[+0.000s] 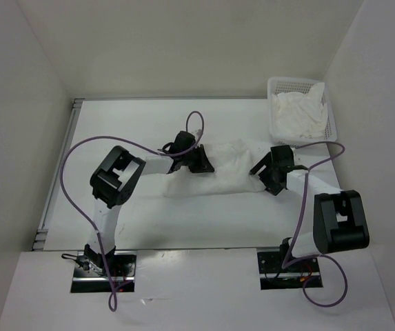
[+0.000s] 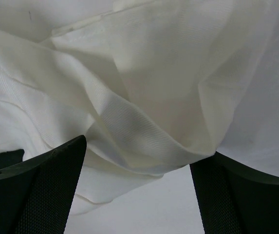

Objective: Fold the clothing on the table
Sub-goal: Fold the skirt

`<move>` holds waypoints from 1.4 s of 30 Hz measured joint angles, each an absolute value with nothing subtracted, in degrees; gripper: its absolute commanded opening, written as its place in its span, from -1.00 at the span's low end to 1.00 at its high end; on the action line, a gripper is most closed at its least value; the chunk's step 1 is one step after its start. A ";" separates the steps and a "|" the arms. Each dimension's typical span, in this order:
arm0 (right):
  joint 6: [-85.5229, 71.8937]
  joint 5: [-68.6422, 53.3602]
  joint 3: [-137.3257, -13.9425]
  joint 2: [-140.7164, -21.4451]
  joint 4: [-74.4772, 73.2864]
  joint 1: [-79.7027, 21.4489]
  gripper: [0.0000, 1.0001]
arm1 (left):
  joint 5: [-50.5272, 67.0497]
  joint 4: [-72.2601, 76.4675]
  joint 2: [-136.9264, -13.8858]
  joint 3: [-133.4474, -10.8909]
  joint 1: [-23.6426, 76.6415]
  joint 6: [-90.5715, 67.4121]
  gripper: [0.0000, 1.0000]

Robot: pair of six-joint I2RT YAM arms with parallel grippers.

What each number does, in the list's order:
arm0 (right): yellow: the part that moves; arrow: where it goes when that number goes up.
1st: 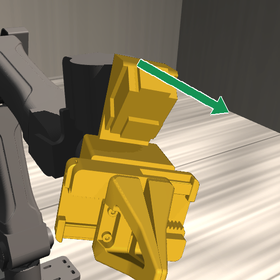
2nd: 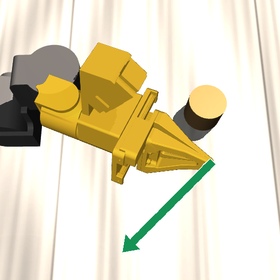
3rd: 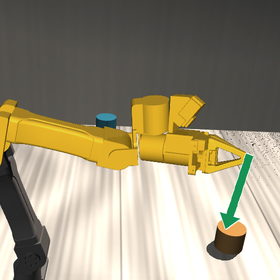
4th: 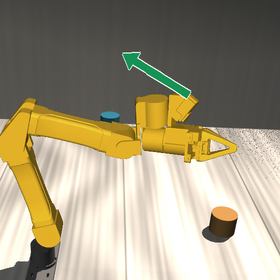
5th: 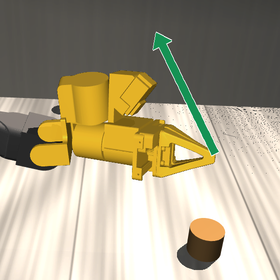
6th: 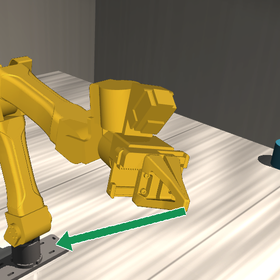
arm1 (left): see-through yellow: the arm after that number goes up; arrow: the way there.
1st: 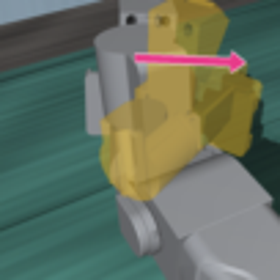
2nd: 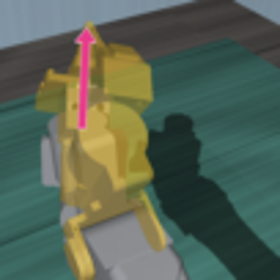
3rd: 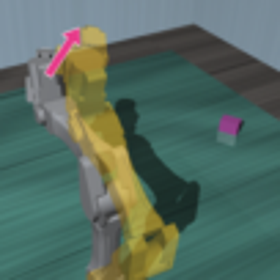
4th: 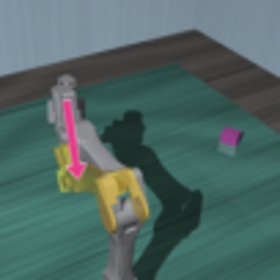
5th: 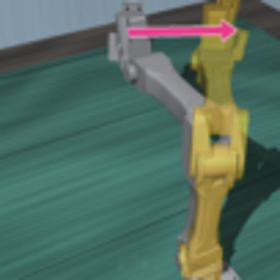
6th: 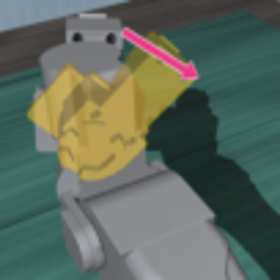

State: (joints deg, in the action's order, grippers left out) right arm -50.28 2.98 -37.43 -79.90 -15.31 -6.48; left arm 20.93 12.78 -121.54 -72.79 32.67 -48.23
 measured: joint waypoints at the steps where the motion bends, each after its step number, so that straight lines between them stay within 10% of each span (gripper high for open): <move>1: -49.93 2.68 -37.91 -80.58 -14.92 -5.87 0.78 | 20.95 12.60 -121.14 -72.34 32.42 -48.21 -0.76; 4: -49.19 1.61 -39.31 -82.72 -13.52 -4.23 0.60 | 20.95 12.23 -120.51 -71.57 31.59 -48.16 -0.76; 9: -46.70 0.34 -40.71 -85.69 -12.56 -3.70 -0.60 | 20.62 11.35 -119.94 -71.40 30.89 -47.94 -0.76; 12: -45.65 -1.15 -40.71 -86.76 -12.47 -3.70 -1.00 | 20.45 11.44 -119.77 -70.85 30.85 -47.94 -0.76; 42: -42.15 1.80 -50.96 -75.96 -21.50 -25.36 -1.00 | 20.51 8.91 -113.82 -66.39 26.83 -46.54 -0.76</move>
State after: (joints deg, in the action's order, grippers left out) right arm -42.15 1.80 -50.96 -75.96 -21.50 -25.36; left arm 20.51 8.91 -113.82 -66.39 26.83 -46.54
